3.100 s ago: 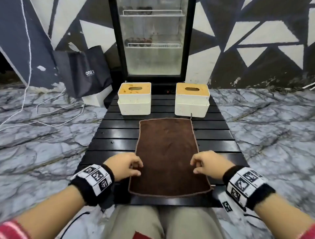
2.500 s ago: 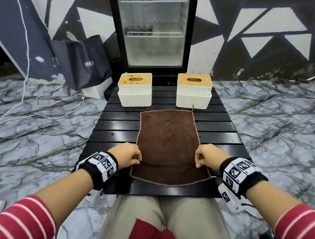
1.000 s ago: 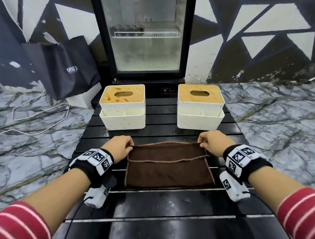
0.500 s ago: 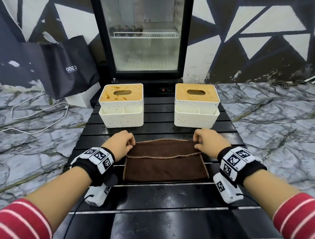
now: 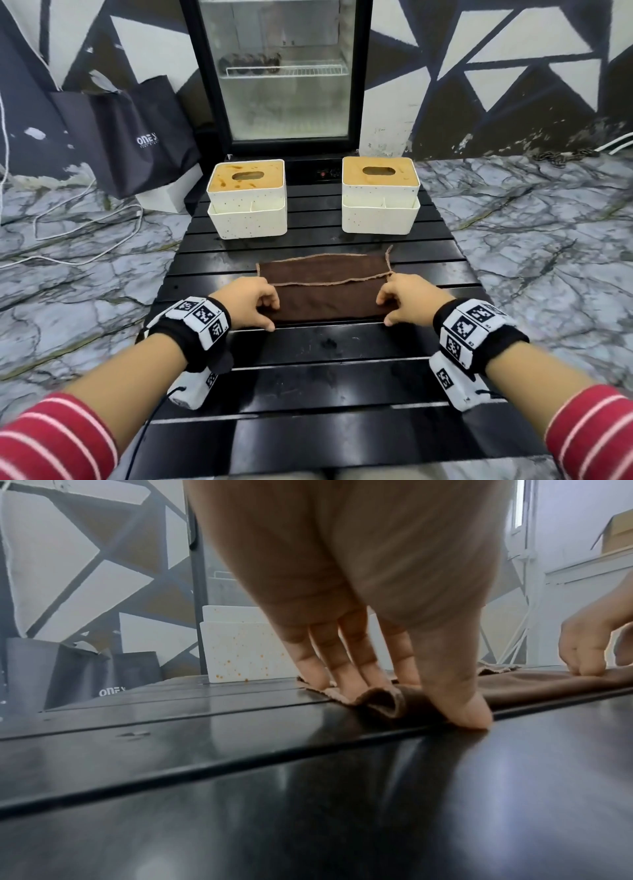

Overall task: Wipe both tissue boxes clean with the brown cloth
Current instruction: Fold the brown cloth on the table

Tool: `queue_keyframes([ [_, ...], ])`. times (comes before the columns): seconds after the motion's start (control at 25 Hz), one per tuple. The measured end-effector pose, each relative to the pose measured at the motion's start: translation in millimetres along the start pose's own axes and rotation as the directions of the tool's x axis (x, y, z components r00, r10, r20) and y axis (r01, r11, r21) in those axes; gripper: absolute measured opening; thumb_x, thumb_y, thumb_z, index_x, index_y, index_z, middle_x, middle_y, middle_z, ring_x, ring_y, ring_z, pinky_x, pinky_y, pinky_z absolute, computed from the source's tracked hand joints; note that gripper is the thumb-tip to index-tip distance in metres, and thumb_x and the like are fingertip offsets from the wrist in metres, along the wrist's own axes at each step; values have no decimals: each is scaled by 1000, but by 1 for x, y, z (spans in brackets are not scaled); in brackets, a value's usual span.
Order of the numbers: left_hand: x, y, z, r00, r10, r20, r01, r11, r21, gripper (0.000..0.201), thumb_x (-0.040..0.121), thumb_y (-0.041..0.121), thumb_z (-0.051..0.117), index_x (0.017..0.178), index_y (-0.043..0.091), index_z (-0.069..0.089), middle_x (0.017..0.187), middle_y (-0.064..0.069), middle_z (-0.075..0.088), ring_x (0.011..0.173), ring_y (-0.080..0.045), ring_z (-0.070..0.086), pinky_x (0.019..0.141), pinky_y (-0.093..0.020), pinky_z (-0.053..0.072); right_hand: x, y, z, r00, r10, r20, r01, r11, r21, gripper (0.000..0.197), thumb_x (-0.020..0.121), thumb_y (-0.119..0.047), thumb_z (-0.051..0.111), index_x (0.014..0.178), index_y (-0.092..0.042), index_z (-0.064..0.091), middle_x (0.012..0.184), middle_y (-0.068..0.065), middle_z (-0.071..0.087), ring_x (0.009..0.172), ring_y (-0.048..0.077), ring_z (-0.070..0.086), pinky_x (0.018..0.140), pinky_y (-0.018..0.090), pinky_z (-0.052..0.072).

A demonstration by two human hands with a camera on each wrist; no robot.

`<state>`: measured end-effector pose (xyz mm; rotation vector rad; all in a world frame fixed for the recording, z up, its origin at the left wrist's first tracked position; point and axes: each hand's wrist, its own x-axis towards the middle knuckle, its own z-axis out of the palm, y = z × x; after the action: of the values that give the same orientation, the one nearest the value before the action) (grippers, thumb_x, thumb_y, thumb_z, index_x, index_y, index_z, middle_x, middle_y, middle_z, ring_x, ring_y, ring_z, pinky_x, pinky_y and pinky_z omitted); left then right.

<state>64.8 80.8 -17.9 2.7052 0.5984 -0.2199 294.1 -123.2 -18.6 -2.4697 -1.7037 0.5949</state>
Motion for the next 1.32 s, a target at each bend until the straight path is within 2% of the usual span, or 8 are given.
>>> queue_keyframes([
  [0.2, -9, 3, 6, 1000, -11, -4, 11, 993, 119, 28, 81, 23, 70, 108, 15, 67, 108, -1, 59, 100, -16, 55, 84, -21, 38, -15, 2, 7, 1000, -20, -1, 19, 992, -124, 39, 84, -22, 61, 122, -23, 57, 121, 4, 51, 114, 23, 48, 97, 30, 38],
  [0.4, -19, 1, 14, 1000, 4, -24, 0, 986, 165, 24, 88, 12, 60, 111, 12, 67, 114, -4, 63, 111, -20, 56, 93, -23, 36, -8, -7, 12, 997, 68, 45, -58, 978, -201, 33, 89, -12, 50, 121, -17, 58, 124, 10, 54, 115, 29, 51, 95, 33, 42],
  [0.56, -25, 2, 8, 998, 25, -65, -16, 991, 136, 24, 88, 11, 59, 111, 12, 67, 113, -3, 63, 109, -19, 57, 84, -15, 32, -12, -4, 14, 999, 52, 9, -50, 978, -203, 27, 88, -11, 49, 110, -19, 63, 120, 10, 57, 109, 30, 55, 92, 32, 43],
  [0.72, -46, -3, 15, 993, 78, -87, -69, 993, 94, 21, 87, 10, 60, 107, 11, 69, 109, -4, 65, 105, -20, 58, 82, -11, 29, -39, 5, 11, 999, -39, -24, 35, 989, -144, 23, 87, -13, 51, 103, -19, 66, 113, 5, 64, 106, 23, 56, 93, 29, 42],
  [0.92, -76, -2, 42, 983, 169, -76, -163, 984, 73, 16, 87, 11, 61, 100, 15, 69, 99, -2, 64, 94, -13, 57, 80, -13, 31, -71, 7, 17, 993, -118, 18, 119, 985, -122, 24, 86, -17, 51, 104, -22, 67, 111, -2, 66, 105, 15, 57, 92, 22, 41],
  [1.04, -72, -5, 40, 967, 206, -148, -201, 978, 46, 16, 74, 6, 71, 87, 16, 71, 84, -2, 68, 81, -11, 56, 76, -16, 37, -68, 8, 12, 994, -101, -41, 99, 994, -51, 22, 84, -15, 53, 100, -19, 68, 105, -3, 68, 96, 12, 60, 84, 14, 38],
  [1.16, -62, -3, 29, 973, 52, -224, -59, 998, -24, 17, 83, 11, 67, 99, 14, 72, 97, -3, 68, 92, -15, 61, 83, -15, 37, -57, 9, 0, 990, -35, -133, 43, 997, 58, 19, 84, -13, 57, 97, -17, 70, 96, -1, 71, 84, 8, 59, 76, 9, 35],
  [1.32, -39, -4, 18, 961, -61, -270, 50, 998, -50, 19, 84, 14, 67, 103, 14, 71, 104, -3, 69, 101, -18, 62, 86, -14, 34, -36, 12, -7, 989, 1, -147, 4, 999, 35, 19, 86, -15, 56, 99, -18, 69, 98, 0, 70, 91, 13, 61, 74, 9, 32],
])
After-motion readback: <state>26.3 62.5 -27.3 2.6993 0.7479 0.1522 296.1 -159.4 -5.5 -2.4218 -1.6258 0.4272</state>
